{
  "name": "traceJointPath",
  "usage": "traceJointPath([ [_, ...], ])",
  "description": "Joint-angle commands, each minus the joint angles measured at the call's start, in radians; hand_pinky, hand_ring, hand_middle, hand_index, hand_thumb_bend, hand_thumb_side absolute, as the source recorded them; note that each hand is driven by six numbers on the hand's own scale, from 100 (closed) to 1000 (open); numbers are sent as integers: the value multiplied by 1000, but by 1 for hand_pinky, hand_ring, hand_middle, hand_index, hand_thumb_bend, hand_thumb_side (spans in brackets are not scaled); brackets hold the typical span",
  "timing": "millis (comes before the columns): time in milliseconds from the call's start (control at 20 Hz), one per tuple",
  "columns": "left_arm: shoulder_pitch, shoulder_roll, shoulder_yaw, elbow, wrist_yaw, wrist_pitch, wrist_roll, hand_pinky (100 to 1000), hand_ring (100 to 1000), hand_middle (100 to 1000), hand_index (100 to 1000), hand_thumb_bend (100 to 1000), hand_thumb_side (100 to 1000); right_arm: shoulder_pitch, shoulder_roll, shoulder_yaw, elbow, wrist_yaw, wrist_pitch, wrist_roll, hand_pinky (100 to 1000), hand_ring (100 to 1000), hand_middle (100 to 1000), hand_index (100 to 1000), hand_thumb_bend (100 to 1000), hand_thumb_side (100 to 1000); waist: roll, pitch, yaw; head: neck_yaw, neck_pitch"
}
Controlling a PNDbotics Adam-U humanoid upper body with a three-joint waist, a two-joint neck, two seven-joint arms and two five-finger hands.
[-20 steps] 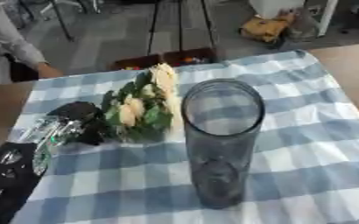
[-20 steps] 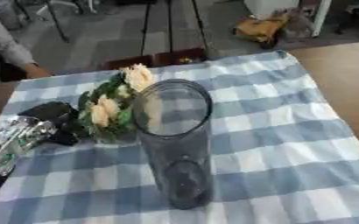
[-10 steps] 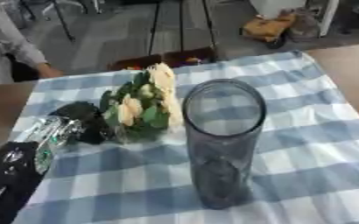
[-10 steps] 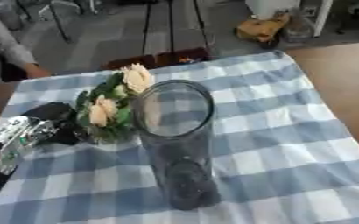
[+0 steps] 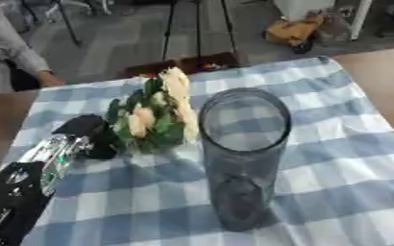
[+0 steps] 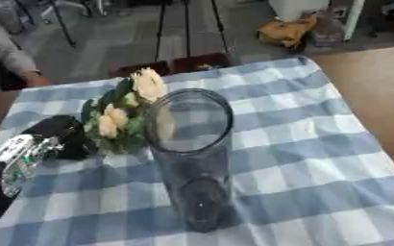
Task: Arrange flowers into the vase.
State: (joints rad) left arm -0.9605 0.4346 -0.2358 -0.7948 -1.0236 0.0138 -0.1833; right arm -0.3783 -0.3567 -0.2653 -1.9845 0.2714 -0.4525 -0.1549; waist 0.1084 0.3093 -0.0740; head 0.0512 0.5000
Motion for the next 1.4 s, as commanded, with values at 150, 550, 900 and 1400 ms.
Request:
traceJointPath([
  [150, -21, 21, 10, -34, -17, -27, 64, 100, 100, 189, 330, 100, 663, -8, -12, -8, -16, 1, 3, -1, 817, 807, 505, 813, 100, 748, -5, -18, 1, 2, -4],
  [550, -44, 36, 15, -71, -23, -33, 80, 100, 100, 100, 210, 100, 631, -6, -13, -6, -16, -2, 7, -7, 818, 806, 506, 813, 100, 748, -4, -25, 3, 2, 2],
  [900, -52, 45, 23, -112, 17, -2, 54, 100, 100, 100, 171, 100, 685, -3, -13, -6, -16, -4, 9, -10, 818, 807, 507, 814, 100, 747, -3, -29, 6, 1, 6],
  [1400, -48, 53, 33, -156, 92, 36, 11, 100, 100, 100, 191, 100, 803, -1, -11, -7, -16, -5, 12, -14, 819, 808, 507, 814, 100, 748, -4, -31, 8, 1, 9],
])
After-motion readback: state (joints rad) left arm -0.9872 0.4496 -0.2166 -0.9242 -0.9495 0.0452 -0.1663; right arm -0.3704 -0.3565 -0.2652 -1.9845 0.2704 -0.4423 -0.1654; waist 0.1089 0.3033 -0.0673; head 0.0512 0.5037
